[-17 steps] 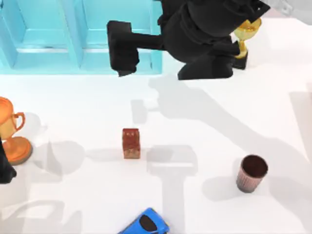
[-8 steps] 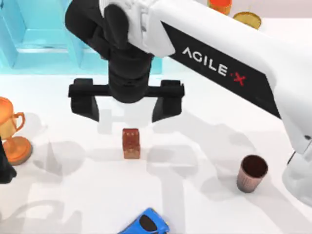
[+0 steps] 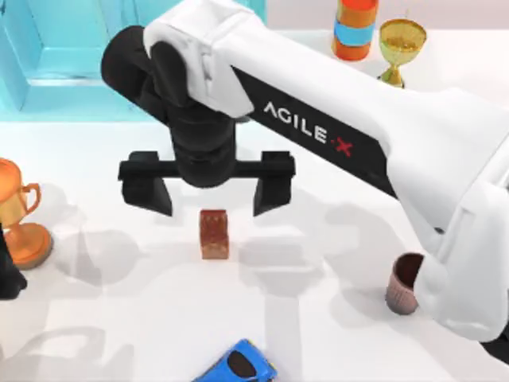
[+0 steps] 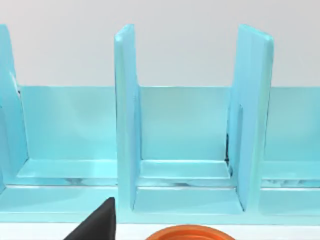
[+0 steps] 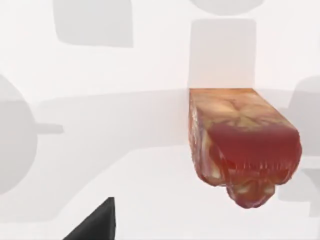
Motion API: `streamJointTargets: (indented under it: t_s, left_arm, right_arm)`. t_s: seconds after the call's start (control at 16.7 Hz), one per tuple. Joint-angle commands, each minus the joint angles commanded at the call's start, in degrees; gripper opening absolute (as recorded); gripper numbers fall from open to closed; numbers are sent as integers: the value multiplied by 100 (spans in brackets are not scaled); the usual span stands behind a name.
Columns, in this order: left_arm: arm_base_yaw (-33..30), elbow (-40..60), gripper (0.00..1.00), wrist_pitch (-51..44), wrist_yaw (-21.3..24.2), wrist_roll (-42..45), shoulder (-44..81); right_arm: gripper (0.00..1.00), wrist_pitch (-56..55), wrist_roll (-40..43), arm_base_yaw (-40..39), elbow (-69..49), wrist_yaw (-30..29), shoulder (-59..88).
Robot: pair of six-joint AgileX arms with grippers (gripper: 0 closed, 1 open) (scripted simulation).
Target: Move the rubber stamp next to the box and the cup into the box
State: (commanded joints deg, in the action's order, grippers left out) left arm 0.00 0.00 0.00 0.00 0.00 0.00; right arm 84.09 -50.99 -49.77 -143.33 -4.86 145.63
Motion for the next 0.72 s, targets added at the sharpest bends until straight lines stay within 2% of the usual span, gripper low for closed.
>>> streamJointTargets:
  t_s: [0.3, 0.72]
  left_arm:
    - [0, 0, 100, 0, 0, 0, 0]
    - [0, 0, 100, 0, 0, 0, 0]
  right_arm:
    - [100, -106, 18, 22, 111, 4, -4]
    - [100, -1607, 61, 61, 1547, 3, 43]
